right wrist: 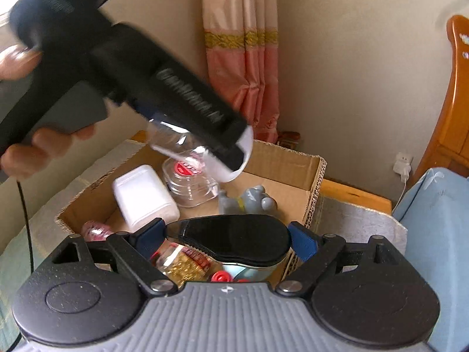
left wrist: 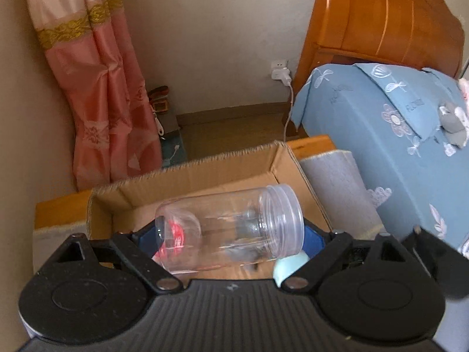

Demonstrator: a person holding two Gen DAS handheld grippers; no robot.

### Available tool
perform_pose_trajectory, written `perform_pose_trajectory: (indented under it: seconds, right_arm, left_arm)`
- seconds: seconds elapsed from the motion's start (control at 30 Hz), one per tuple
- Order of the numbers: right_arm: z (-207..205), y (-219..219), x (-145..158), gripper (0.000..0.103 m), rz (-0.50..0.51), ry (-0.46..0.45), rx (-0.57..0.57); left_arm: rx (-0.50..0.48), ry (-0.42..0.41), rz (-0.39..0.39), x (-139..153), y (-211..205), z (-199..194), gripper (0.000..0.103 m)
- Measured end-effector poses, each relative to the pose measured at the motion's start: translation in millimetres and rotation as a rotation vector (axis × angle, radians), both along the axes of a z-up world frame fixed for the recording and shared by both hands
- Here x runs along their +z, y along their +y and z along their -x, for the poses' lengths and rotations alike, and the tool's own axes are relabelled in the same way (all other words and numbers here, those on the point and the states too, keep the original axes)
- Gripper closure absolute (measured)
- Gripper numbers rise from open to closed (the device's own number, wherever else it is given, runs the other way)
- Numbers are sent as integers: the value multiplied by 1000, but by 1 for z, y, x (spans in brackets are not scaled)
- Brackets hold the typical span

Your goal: Organize rigid objects

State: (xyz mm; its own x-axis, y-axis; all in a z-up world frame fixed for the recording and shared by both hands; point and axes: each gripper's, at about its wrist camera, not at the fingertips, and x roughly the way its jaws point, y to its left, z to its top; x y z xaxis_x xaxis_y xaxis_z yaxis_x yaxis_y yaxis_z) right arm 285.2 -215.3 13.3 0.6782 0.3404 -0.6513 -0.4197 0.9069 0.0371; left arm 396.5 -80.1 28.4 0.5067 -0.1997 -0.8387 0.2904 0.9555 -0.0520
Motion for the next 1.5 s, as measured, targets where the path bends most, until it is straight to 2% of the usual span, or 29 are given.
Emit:
perform_pose_trajectory:
  seconds: [0.23, 0.33, 0.43, 0.67, 0.97, 1.07, 1.17, 1.37, 1.5]
  right_arm:
    - [-19, -6, -9, 10, -14, 24, -27]
    - [-24, -5, -12, 10, -18, 23, -39]
    - [-26, -7, -15, 0, -30, 30, -51]
    - [-13, -14, -10, 0, -17, 23, -79]
    - [19, -16, 11, 0, -28, 16, -119]
    - [36, -12, 19, 0, -25, 3, -116]
    - [56, -9, 27, 0, -19, -19, -119]
    - [95, 1, 38, 0, 31, -50, -181]
    - [117, 0, 38, 0, 49, -30, -283]
  left_arm:
    - [14, 41, 0, -22, -20, -35, 11]
    - [25, 31, 5, -31, -23, -43, 10]
    - [18, 47, 38, -35, -25, -48, 10]
    - [0, 4, 7, -21, -20, -33, 10]
    - [6, -136, -15, 24, 4, 20, 8]
    - [14, -200, -27, 39, 16, 47, 4]
    - [24, -273, -51, 48, 24, 79, 3]
    - [42, -367, -120, 48, 35, 154, 1]
    - [126, -339, -95, 29, 52, 200, 1]
